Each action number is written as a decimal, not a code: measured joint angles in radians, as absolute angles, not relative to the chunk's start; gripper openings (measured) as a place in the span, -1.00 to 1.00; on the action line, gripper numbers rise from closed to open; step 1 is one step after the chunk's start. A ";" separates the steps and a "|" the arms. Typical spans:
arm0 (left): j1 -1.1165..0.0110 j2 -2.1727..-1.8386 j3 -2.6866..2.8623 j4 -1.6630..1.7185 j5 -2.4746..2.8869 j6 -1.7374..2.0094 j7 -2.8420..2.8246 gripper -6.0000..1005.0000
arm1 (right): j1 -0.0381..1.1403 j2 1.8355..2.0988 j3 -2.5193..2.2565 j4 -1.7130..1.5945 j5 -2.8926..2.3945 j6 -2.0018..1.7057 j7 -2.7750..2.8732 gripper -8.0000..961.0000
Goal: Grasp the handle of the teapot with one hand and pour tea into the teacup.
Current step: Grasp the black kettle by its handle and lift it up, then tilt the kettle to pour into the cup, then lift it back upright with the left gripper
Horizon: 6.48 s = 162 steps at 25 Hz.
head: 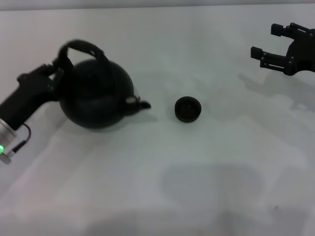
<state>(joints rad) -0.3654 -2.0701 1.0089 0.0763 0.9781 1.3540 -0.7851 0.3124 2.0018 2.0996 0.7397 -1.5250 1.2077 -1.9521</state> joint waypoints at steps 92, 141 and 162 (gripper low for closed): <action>-0.504 -2.079 1.682 1.459 2.643 0.933 -2.379 -0.71 | 0.186 2.000 2.195 0.661 -1.229 1.419 -2.030 0.75; -0.557 -2.080 1.790 1.480 2.779 0.936 -2.456 -0.72 | 0.186 2.000 2.200 0.660 -1.232 1.410 -2.034 0.75; -0.548 -2.080 1.790 1.484 2.773 0.928 -2.495 -0.72 | 0.189 2.000 2.201 0.649 -1.232 1.407 -2.045 0.75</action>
